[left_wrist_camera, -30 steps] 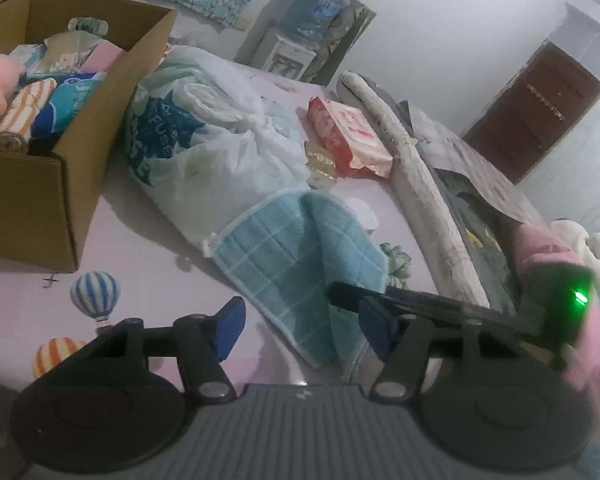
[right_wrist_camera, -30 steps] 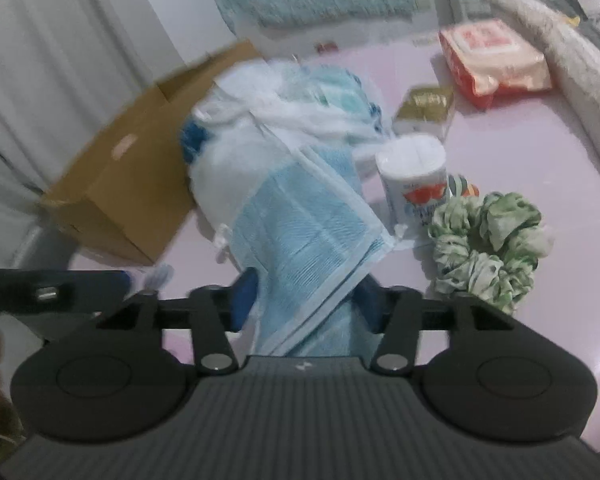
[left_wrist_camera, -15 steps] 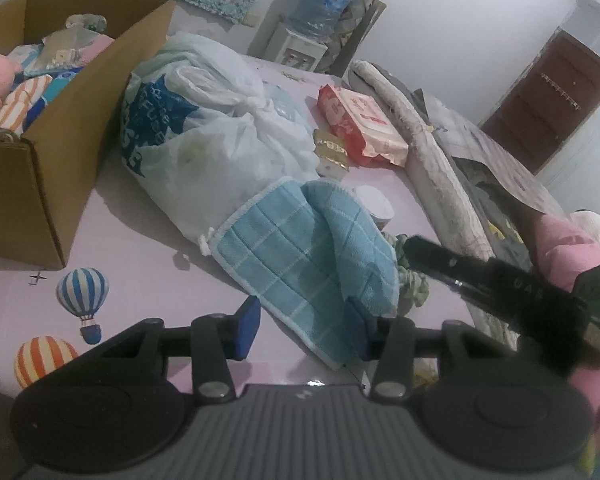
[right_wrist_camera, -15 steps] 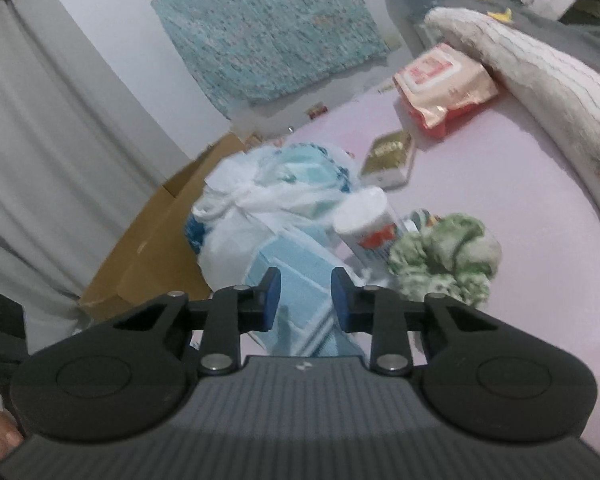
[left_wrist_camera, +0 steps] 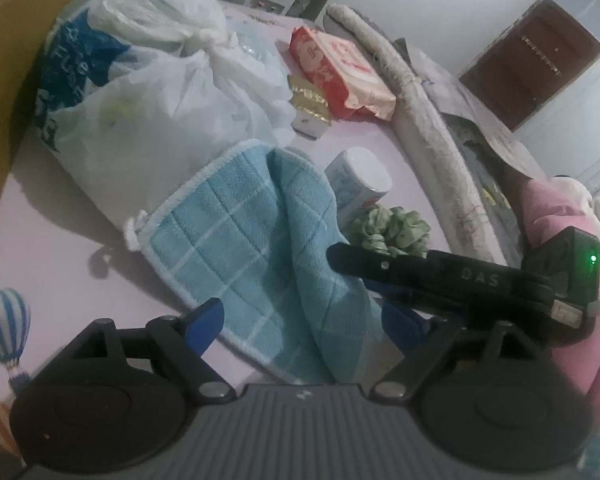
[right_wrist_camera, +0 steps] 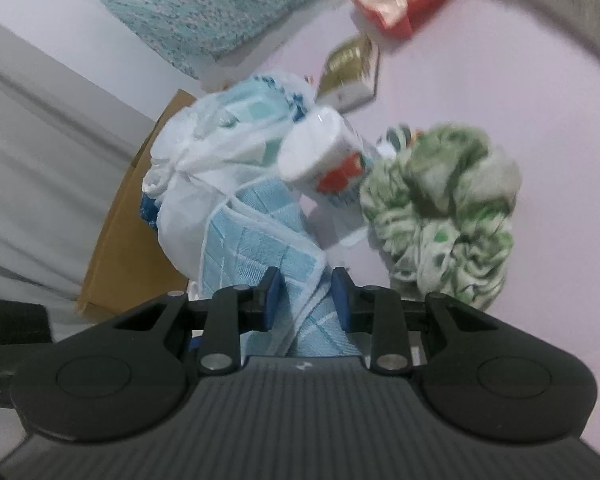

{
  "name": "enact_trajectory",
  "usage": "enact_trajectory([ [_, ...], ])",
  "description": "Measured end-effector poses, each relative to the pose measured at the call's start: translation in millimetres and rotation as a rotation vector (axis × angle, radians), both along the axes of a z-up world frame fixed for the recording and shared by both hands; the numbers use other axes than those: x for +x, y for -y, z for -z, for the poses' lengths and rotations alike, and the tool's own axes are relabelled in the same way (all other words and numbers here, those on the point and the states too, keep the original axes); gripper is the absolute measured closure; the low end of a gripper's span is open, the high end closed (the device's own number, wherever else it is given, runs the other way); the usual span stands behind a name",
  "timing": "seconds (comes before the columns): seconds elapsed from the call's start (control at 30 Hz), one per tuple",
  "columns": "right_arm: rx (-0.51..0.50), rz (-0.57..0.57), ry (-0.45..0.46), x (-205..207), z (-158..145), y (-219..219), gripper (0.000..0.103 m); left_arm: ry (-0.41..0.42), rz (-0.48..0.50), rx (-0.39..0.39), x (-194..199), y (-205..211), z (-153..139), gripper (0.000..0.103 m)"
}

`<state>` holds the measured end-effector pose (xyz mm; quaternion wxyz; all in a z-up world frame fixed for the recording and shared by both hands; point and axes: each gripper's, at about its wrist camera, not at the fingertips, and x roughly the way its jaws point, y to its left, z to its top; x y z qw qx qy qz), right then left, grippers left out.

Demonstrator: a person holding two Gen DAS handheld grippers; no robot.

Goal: Organize soft objects
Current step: 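Lift the blue towel off the mat with the right gripper, then carry the blue towel into the box with the right gripper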

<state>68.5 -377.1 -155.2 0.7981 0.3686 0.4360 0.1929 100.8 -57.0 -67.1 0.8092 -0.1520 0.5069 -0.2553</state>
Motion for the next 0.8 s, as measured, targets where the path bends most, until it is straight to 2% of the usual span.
enact_trajectory([
  [0.13,0.095,-0.018,-0.057,6,11,5,0.076,0.008,0.018,-0.015,8,0,8,0.016],
  [0.33,0.148,-0.059,-0.104,14,14,-2,0.076,0.024,0.065,-0.043,14,3,12,0.015],
  [0.47,0.219,-0.100,-0.145,20,18,-12,0.076,0.031,0.081,-0.066,14,1,13,0.016],
  [0.6,0.220,-0.140,-0.158,23,14,-25,0.074,0.041,0.092,-0.062,9,-3,11,0.030],
  [0.67,0.233,-0.145,-0.168,25,11,-27,0.074,0.054,0.095,-0.041,4,-5,8,0.049],
  [0.73,0.247,-0.154,-0.167,25,6,-29,0.074,0.065,0.099,-0.025,1,-10,3,0.056],
  [0.8,0.256,-0.170,-0.151,22,-3,-33,0.074,0.075,0.100,-0.041,-5,-16,-5,0.058],
])
